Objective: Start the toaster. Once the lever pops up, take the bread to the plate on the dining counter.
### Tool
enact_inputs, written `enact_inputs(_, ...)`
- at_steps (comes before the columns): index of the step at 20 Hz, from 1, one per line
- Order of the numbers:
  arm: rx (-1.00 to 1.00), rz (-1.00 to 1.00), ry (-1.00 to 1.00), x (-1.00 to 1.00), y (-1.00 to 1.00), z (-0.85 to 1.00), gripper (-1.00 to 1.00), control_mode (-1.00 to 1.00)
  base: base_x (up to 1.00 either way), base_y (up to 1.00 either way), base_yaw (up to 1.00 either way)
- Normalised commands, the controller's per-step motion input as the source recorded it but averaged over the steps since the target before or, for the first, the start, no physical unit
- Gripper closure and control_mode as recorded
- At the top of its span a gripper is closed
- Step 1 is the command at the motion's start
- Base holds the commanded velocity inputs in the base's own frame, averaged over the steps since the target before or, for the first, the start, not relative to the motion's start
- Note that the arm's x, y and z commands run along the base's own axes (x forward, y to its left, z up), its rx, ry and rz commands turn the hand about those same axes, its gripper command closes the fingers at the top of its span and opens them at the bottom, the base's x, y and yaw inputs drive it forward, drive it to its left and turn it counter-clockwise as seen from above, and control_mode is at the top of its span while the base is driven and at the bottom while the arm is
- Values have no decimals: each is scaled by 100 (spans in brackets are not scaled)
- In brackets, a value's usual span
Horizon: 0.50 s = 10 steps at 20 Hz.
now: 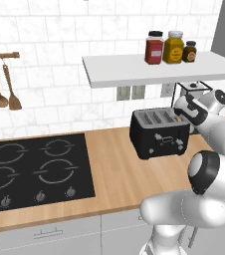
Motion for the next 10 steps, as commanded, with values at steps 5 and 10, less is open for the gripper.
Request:
enact_inputs(5,0,0,0,0,0,0,-100,-100,0,0,0)
enact_inputs(10,0,0,0,0,0,0,-100,-100,0,0,0)
